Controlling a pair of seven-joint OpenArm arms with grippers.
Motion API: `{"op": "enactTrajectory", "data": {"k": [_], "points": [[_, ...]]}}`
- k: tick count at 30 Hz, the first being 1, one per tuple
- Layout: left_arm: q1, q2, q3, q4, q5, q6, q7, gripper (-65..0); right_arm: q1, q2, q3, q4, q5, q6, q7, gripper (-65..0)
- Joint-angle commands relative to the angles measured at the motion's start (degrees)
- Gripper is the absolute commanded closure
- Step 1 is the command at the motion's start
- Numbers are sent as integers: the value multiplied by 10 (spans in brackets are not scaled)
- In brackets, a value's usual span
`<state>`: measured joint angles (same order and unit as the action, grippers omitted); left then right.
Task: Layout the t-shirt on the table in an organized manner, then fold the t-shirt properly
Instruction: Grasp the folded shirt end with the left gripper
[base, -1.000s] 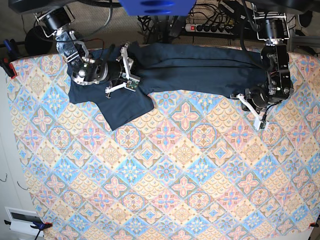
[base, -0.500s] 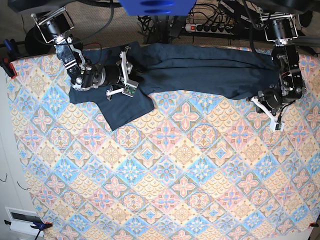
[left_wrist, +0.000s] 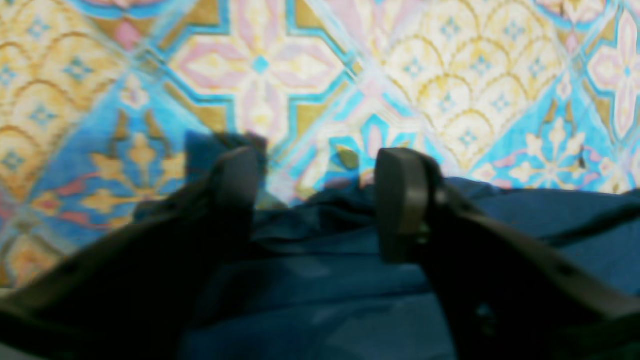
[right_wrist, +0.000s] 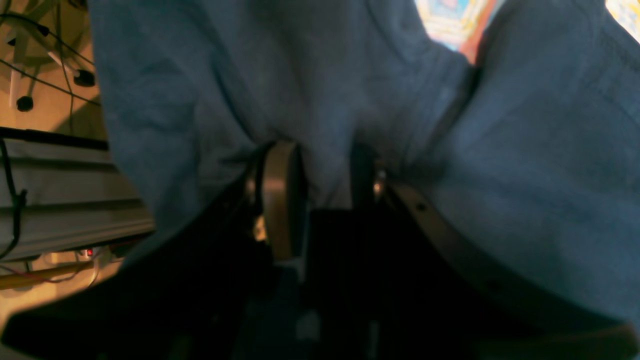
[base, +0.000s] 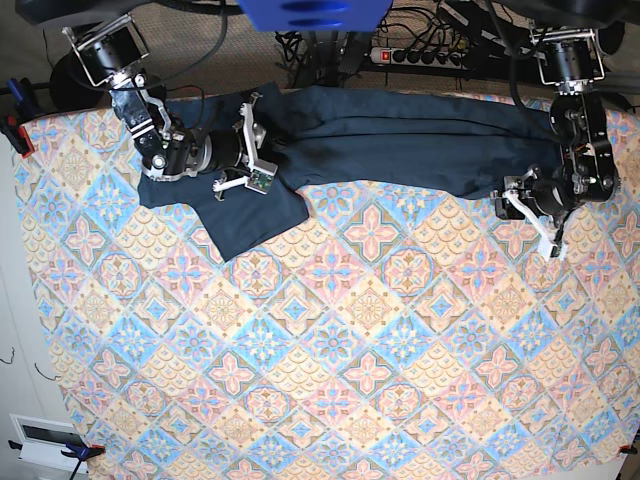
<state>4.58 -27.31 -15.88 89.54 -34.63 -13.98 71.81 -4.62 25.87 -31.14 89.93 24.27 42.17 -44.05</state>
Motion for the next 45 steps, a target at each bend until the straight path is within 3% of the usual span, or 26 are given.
{"op": "enactTrajectory", "data": {"k": [1, 9, 12, 22, 28, 30, 35, 37, 40, 45], "points": [[-8, -10, -4, -5, 1, 1, 7, -269, -3, 5, -3, -11, -56, -22, -55, -188], [-8, -10, -5, -40, 1, 1, 8, -2, -3, 5, -3, -11, -56, -22, -55, -188], [-13, -15, -15, -37, 0, 1, 8, 0, -3, 5, -3, -11, -56, -22, -55, -188], [-15, -65, -150, -39, -2, 1, 9, 0, -3, 5, -3, -12, -56, -22, -55, -188], [4, -63, -173, -38, -5, 1, 11, 0, -3, 5, -4, -12, -56, -22, -55, -188], [0, -54, -141, -38, -19, 1, 11, -55, -3, 5, -5, -12, -56, -22, -55, -188], [-1, -51, -74, -37, -111, 1, 10, -365, -3, 5, -5, -12, -56, -22, -55, -188], [-12, -45, -73, -37, -135, 1, 10, -447, -3, 5, -4, -12, -56, -22, -55, -188], [-21, -43, -59, -41, -131, 1, 10, -441, -3, 5, -4, -12, -56, -22, -55, -188], [-50, -46, 28, -70, -117, 1, 10, -434, -3, 5, -5, -12, -56, -22, -55, -188]]}}
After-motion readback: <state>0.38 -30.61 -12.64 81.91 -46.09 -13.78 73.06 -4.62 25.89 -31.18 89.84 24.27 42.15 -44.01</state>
